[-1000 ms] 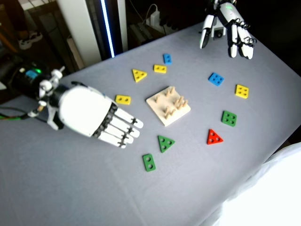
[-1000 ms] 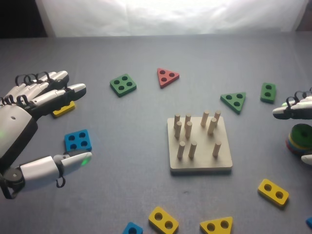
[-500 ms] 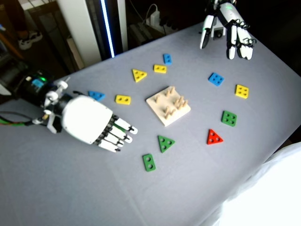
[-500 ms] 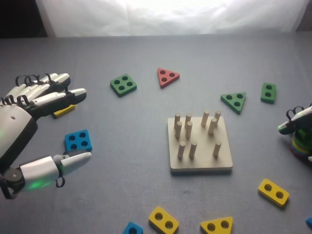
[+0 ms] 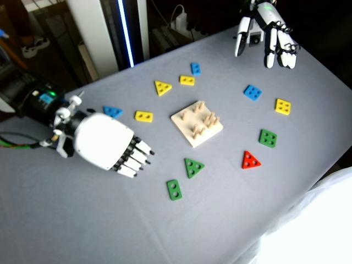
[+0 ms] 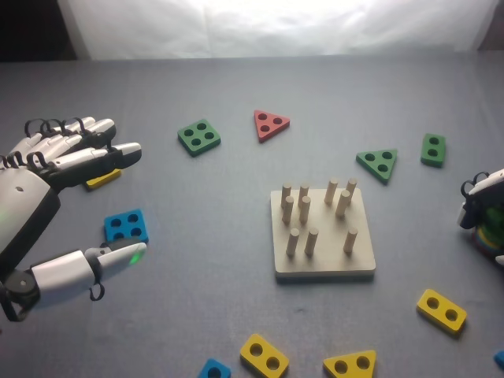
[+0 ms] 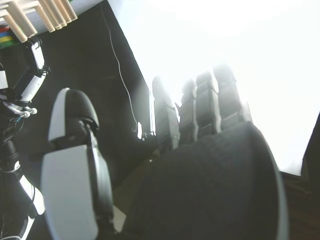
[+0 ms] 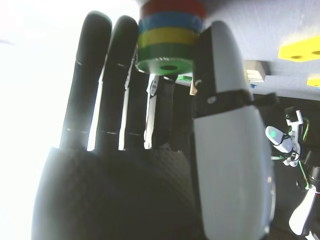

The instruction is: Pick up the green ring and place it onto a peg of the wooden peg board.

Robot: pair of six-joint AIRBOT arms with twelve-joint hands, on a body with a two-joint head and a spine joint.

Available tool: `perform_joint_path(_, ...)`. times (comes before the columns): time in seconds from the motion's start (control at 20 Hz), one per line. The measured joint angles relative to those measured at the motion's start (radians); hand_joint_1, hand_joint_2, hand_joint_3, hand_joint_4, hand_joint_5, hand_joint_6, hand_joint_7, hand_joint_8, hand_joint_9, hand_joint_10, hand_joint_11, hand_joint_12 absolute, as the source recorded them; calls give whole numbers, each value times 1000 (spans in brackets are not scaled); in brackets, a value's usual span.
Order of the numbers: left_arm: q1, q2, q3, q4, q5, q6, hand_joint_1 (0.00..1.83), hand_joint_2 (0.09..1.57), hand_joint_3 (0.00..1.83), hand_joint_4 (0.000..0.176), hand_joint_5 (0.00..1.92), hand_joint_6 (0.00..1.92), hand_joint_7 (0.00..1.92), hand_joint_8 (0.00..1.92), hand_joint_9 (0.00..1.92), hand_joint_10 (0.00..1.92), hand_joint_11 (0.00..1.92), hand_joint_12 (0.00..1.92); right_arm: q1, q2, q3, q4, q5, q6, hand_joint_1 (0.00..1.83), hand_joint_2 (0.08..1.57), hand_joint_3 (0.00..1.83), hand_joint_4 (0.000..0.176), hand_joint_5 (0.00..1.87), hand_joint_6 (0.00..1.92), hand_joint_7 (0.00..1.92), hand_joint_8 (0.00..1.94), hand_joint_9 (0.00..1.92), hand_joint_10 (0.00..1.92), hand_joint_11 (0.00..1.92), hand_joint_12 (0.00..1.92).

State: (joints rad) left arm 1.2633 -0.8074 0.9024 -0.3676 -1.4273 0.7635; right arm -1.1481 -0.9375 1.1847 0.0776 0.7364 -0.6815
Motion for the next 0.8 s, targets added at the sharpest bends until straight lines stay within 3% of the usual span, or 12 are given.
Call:
perform_joint_path(0.1, 0, 0, 0, 0, 0, -1, 841, 1064, 2, 0, 538, 4, 240, 0, 149, 1, 0, 467, 5, 0, 0, 0, -3, -4, 1380, 1094, 0, 0, 956, 989, 980, 897, 1009, 1105, 871, 1057)
perform_joint_path(0.25, 2, 0, 0, 0, -1, -2, 814, 1064, 0, 1, 553, 1, 256, 1, 163, 1, 0, 514, 33, -1, -2, -39, -21, -6, 1371, 1121, 0, 0, 949, 1056, 879, 928, 966, 1200, 964, 1101)
perform_joint_path(0.35, 5, 0, 0, 0, -1, -6, 831, 1060, 0, 0, 570, 3, 251, 1, 151, 1, 0, 476, 80, -2, -19, -107, -39, -8, 1373, 1119, 1, 0, 940, 1109, 864, 891, 1008, 1121, 1079, 1063)
perform_joint_path(0.4, 11, 0, 0, 0, -6, -7, 830, 1060, 0, 0, 574, 4, 247, 0, 148, 1, 0, 468, 113, -3, -32, -151, -35, -7, 1451, 1167, 6, 0, 792, 1243, 722, 982, 872, 1170, 851, 1514)
perform_joint_path(0.45, 13, 0, 0, 0, -4, -7, 850, 1057, 0, 0, 581, 3, 249, 0, 147, 0, 0, 442, 124, -3, -39, -167, -24, -6, 1376, 1163, 0, 0, 872, 1210, 751, 1026, 909, 1237, 922, 1323)
perform_joint_path(0.5, 13, 0, 0, -3, -2, -9, 851, 1054, 0, 0, 585, 2, 256, 1, 156, 2, 0, 473, 144, -3, -47, -206, -3, 1, 1359, 1164, 2, 0, 884, 1213, 750, 1056, 901, 1267, 950, 1257)
perform_joint_path(0.7, 13, 0, 0, -6, -5, -9, 839, 1058, 1, 0, 580, 0, 252, 1, 152, 0, 0, 426, 192, -3, -52, -313, 51, 86, 1356, 1169, 1, 0, 911, 1089, 748, 1172, 858, 1393, 938, 1359)
perform_joint_path(0.8, 13, 0, 0, -6, -5, -9, 838, 1056, 0, 0, 578, 0, 252, 1, 149, 3, 0, 414, 208, -8, -52, -349, 71, 110, 1359, 1160, 0, 0, 908, 1084, 767, 1137, 886, 1351, 917, 1293)
